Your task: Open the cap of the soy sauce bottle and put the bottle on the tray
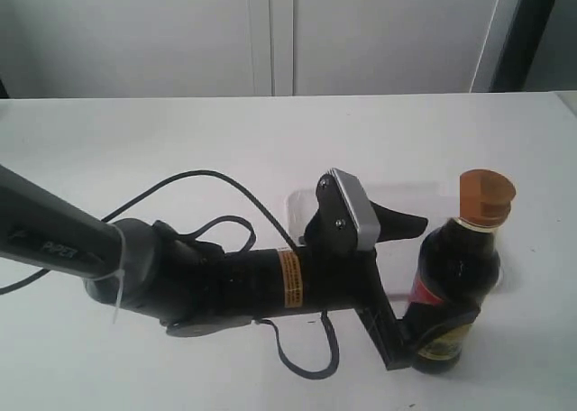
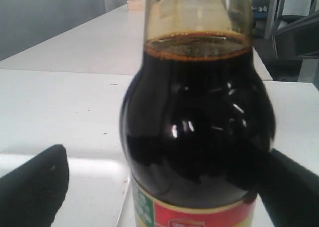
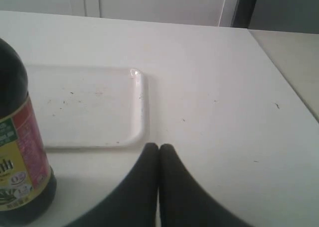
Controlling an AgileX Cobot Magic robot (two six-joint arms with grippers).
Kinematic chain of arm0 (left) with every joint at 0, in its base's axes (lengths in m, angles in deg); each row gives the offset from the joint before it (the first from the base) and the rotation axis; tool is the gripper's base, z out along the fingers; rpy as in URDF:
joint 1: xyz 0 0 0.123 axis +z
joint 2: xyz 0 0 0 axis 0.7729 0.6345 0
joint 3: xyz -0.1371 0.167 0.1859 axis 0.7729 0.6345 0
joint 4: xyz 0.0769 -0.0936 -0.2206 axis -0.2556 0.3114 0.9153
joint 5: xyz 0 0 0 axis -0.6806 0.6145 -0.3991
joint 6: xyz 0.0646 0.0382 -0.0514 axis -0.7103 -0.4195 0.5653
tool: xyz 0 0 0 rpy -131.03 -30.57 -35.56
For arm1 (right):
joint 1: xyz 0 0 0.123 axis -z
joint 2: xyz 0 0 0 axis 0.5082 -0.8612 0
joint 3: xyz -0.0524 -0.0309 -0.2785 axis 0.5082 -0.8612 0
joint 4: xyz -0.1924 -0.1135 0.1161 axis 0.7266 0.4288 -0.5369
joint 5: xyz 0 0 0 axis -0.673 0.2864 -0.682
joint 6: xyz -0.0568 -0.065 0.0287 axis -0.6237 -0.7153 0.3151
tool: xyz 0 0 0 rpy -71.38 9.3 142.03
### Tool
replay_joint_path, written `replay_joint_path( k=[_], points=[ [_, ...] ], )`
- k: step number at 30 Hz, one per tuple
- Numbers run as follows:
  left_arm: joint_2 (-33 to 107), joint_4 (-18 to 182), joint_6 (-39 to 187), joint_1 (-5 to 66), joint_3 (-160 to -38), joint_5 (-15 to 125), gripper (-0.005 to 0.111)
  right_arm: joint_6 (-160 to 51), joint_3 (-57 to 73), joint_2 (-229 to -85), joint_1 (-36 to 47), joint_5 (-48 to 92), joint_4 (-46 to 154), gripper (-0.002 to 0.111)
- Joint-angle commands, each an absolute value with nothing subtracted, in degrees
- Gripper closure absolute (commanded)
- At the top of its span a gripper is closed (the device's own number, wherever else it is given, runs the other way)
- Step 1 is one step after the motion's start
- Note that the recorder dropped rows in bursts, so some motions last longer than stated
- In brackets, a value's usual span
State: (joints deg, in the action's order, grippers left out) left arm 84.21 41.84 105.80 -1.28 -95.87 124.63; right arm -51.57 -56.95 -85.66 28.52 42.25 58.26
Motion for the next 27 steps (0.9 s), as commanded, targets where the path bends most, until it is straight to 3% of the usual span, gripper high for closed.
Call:
replay_joint_path(
  k=[1, 19, 22, 24, 27],
  points=[
    [86.72, 41.24, 108.04, -1.53, -98.87, 125.33, 0.002, -51.48, -57.06, -85.47, 28.29, 41.74, 58.41, 0.108],
    [90.50, 41.87, 107.90, -5.54, -105.72, 124.21, 0.006, -51.48, -57.06, -85.47, 28.29, 41.74, 58.41, 0.108],
    [90.50, 41.87, 107.86, -5.97, -105.72, 124.10, 0.020, -51.48, -57.06, -85.47, 28.29, 41.74, 58.41, 0.108],
    [90.50, 41.39, 107.70, -6.06, -105.72, 124.06, 0.036, -51.48, -57.06, -85.47, 28.29, 41.74, 58.41, 0.108],
    [90.50, 40.73, 107.70, -6.06, -105.72, 124.17, 0.078, -51.48, -57.06, -85.47, 28.29, 41.74, 58.41, 0.108]
  ],
)
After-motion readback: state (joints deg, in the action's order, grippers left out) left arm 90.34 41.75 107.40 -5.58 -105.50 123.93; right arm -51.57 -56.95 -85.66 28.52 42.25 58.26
